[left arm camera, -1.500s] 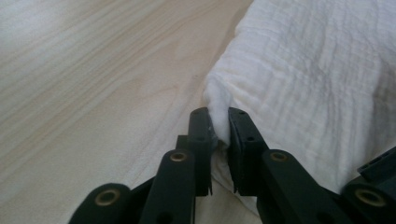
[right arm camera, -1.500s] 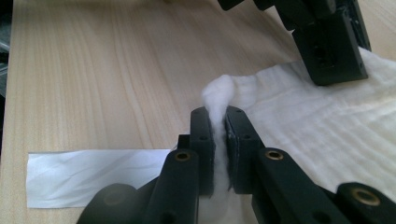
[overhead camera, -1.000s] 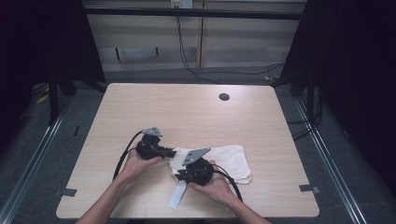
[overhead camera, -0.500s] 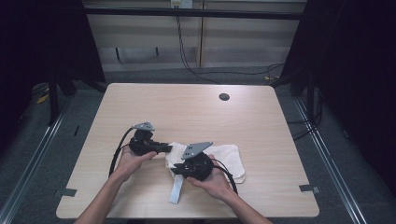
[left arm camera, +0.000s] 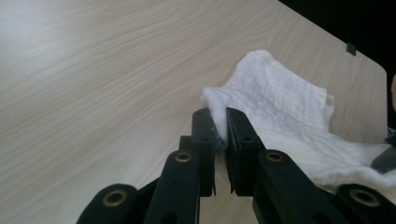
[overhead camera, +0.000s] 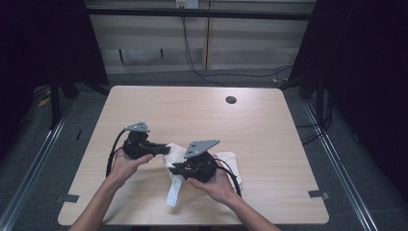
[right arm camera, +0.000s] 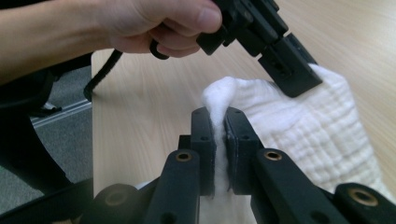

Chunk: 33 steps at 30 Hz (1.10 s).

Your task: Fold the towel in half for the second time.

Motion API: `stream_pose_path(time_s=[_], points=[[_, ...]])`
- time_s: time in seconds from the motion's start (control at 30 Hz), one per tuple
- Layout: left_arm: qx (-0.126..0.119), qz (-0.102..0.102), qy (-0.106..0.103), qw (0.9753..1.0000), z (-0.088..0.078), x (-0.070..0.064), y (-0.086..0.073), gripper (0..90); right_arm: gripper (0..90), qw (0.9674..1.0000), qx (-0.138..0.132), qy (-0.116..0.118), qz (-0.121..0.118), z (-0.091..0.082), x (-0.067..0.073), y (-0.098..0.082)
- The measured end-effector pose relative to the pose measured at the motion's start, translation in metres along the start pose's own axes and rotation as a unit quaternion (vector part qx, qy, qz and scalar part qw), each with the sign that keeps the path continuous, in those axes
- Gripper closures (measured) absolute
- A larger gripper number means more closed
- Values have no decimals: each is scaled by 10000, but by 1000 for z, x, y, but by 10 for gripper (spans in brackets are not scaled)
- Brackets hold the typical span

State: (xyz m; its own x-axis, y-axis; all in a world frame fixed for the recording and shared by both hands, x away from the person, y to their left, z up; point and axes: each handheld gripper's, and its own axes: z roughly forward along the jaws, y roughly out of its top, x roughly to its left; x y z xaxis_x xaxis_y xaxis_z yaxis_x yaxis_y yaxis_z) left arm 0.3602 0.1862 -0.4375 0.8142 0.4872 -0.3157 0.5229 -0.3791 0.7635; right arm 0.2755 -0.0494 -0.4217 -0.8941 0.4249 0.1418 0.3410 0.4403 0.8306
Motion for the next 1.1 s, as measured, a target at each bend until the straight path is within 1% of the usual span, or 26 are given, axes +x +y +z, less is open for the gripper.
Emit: stream_pose_path(time_s=[0.07,0.1,0.17,0.2,0.23,0.27,0.33,0.37,0.4,0.43,0.47,0.53,0.67,0.73,0.77,0.8,0.83,0.9,0.93,1.0,1.03,1.07,1.1], points=[[-36,-38,-8,10000,-6,0,3,831,837,10000,-46,9,-18,1,2,7],[1,-26,-23,10000,-9,1,5,830,837,9999,-107,23,-23,1,3,10],[174,-52,59,9998,-15,1,11,828,838,9998,-169,42,-37,2,5,17],[177,-115,47,9998,-21,2,14,828,838,9998,-183,23,-34,2,6,19],[152,-112,21,9998,-23,4,15,829,838,9996,-284,36,19,3,8,23],[80,-161,19,9998,-25,5,15,829,838,9994,-335,52,35,4,9,24],[147,-115,76,9998,-22,5,14,829,838,9995,-325,20,-8,8,12,26],[127,-88,100,9998,-21,4,14,830,838,9996,-294,39,6,11,11,25],[128,-13,71,9999,-18,3,13,830,839,9996,-275,49,9,13,11,23],[115,18,61,9999,-16,2,13,830,839,9996,-262,55,16,15,11,20],[116,22,31,9999,-12,2,12,829,839,9996,-273,58,44,15,11,18],[173,27,8,9998,-5,0,14,828,839,9997,-237,-31,6,14,12,13],[140,72,-61,9999,9,-7,20,825,838,9996,-270,-106,39,4,9,5],[253,143,-101,9995,19,-11,24,822,838,9992,-330,-157,135,-4,6,-2],[253,144,-100,9995,22,-12,25,821,837,9991,-359,-167,179,-7,4,-5],[259,128,-175,9994,27,-14,28,822,836,9989,-387,-192,202,-10,3,-7],[276,144,-192,9993,30,-15,29,821,836,9985,-441,-188,259,-13,1,-10],[320,167,-176,9992,36,-17,31,821,836,9982,-476,-235,280,-17,-1,-14],[327,174,-206,9991,40,-18,33,822,836,9981,-484,-247,295,-19,-2,-16],[337,213,-190,9990,46,-22,36,823,836,9979,-480,-255,366,-22,-5,-20],[343,229,-231,9989,49,-24,37,823,836,9979,-440,-291,379,-24,-6,-22],[390,263,-276,9985,54,-26,38,823,836,9980,-411,-320,371,-26,-6,-23],[398,228,-281,9986,59,-27,38,823,835,9981,-361,-369,332,-28,-5,-24]])
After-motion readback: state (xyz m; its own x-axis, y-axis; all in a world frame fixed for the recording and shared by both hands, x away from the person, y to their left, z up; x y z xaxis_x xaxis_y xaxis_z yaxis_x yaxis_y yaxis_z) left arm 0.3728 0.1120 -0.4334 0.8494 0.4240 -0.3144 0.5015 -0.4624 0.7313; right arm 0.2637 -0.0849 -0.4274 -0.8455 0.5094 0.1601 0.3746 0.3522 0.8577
